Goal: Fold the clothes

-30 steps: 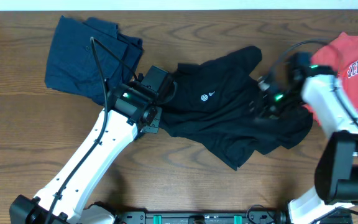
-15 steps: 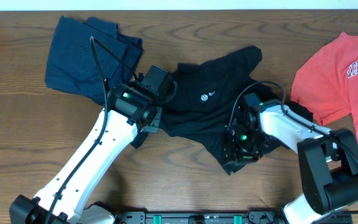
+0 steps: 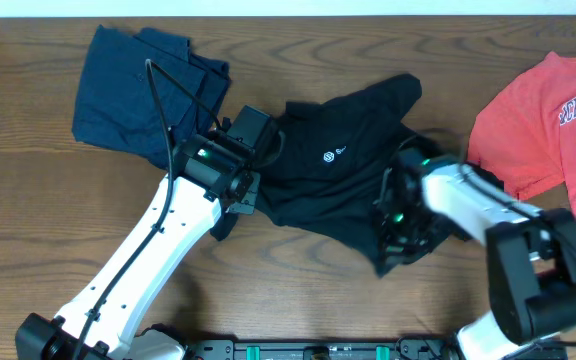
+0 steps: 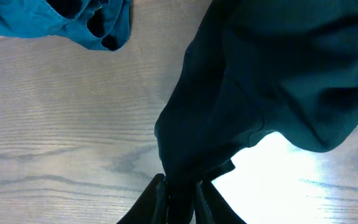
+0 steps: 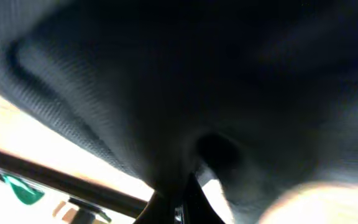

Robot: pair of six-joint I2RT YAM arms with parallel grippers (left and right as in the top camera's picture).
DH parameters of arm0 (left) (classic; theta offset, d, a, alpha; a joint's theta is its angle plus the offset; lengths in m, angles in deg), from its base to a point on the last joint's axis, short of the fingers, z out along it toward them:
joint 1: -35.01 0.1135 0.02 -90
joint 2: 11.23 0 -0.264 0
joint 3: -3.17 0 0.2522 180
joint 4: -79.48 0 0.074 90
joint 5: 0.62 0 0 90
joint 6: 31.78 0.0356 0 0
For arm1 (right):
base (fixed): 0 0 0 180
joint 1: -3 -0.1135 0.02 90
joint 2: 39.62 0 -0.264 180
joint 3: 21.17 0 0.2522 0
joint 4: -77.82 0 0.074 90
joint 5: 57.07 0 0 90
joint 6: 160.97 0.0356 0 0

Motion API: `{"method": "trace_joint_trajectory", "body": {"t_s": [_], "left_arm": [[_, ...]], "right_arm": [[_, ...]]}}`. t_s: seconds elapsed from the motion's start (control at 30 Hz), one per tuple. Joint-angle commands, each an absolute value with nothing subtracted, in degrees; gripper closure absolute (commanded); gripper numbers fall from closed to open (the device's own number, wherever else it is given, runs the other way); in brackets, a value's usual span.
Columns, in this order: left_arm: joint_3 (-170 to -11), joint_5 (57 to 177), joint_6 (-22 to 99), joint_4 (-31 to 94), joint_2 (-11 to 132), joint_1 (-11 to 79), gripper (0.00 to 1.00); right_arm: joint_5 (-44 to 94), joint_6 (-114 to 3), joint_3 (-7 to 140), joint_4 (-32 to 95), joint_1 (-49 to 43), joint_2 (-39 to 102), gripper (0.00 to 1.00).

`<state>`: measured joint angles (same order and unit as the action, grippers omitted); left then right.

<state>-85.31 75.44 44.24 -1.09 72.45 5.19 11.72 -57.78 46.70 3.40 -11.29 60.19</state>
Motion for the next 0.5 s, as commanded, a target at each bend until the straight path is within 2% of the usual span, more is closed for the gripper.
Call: {"method": "trace_joint_trajectory", "body": {"t_s": [0.0,0.13,0.23,0.47], "left_arm": [[-85.94,74.3,43.32,-1.52,71.38,5.39,0.83],[-85.94,74.3,43.3,-1.26,71.38,5.39,0.83],[-85.94,74.33,43.28,-0.54,71.38,5.37,0.84],[-85.88,78.61,43.3,1.32,71.38,5.37,0.83]], "right_arm": [[18.86,-58.61,52.01,2.11,-4.27,55.06,0.99],[19.5,-59.26,56.17,4.12,5.24,51.91,0.99],[16.0,-59.87,56.97,5.02,8.97,51.74,0.99],[12.92,-62.91,56.52,4.93,7.64,51.91,0.99]]}}
